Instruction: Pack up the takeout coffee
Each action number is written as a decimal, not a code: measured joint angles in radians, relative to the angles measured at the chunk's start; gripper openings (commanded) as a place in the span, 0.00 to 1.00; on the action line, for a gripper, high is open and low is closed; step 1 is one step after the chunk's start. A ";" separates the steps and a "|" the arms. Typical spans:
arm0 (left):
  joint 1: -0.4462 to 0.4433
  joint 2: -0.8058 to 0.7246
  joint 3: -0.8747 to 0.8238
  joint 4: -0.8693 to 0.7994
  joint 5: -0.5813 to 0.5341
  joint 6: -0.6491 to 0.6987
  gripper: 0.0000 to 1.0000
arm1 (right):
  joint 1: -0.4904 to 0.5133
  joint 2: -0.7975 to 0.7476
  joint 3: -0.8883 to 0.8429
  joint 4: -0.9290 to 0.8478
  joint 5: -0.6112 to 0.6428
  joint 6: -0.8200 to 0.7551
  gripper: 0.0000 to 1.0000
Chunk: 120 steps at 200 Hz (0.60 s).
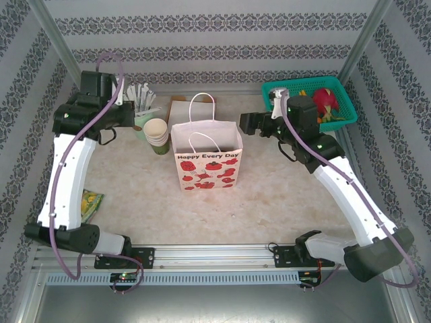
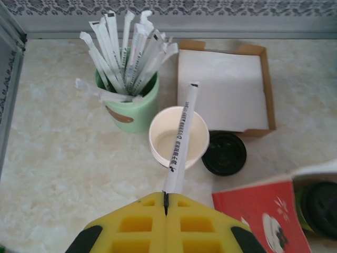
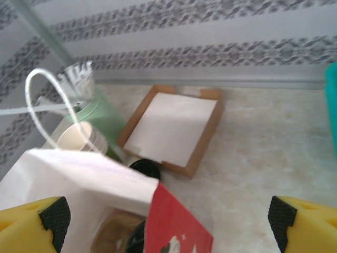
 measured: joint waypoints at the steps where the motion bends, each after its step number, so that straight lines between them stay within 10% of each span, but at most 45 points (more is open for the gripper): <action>1: 0.000 -0.002 0.000 -0.002 0.001 0.000 0.00 | 0.000 0.001 0.000 0.000 -0.005 -0.001 0.98; 120: -0.078 -0.062 0.337 -0.327 0.214 0.039 0.00 | -0.014 0.007 0.031 -0.058 0.012 -0.025 0.98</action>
